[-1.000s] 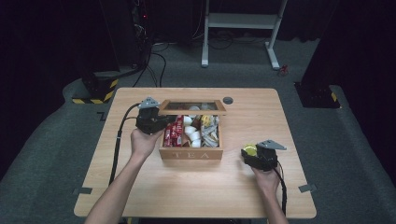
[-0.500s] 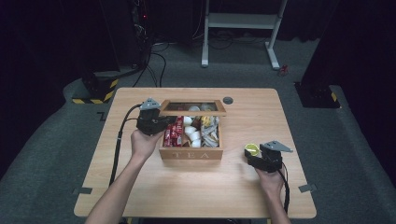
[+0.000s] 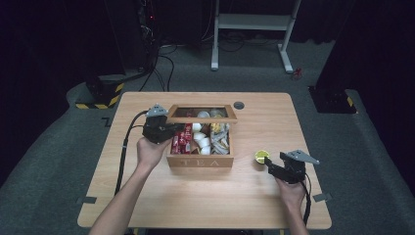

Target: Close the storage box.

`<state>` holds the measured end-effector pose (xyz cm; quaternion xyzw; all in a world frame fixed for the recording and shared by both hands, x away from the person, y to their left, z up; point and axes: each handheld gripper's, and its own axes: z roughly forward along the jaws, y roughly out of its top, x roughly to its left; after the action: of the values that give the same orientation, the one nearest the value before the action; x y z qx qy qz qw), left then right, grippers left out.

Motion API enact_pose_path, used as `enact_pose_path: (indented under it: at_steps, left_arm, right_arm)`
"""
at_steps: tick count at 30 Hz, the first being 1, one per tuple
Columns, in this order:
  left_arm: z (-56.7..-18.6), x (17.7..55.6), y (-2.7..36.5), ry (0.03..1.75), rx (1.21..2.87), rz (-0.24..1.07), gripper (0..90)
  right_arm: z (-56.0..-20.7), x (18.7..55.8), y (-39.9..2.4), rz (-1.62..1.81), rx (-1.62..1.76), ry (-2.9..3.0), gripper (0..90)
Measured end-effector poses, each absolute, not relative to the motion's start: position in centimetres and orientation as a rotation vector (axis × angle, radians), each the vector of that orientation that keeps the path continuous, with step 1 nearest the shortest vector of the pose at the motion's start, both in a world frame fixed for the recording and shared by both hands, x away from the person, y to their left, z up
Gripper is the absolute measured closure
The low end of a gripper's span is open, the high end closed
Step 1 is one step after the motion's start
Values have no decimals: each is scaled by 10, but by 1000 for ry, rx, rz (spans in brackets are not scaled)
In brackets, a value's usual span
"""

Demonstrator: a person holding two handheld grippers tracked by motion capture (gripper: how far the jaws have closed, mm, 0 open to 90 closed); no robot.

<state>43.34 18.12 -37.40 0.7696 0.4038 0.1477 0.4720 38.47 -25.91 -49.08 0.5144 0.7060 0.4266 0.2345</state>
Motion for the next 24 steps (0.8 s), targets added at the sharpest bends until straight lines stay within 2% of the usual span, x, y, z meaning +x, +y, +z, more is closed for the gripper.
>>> enact_pose_path:
  at_steps: [16,24]
  left_arm:
    - [-381,429,183,988,1875,346,900]
    - [-385,426,184,993,1867,334,900]
  right_arm:
    - [-497,373,-282,1155,1481,1886,340]
    - [-508,368,-291,1088,1568,1851,388]
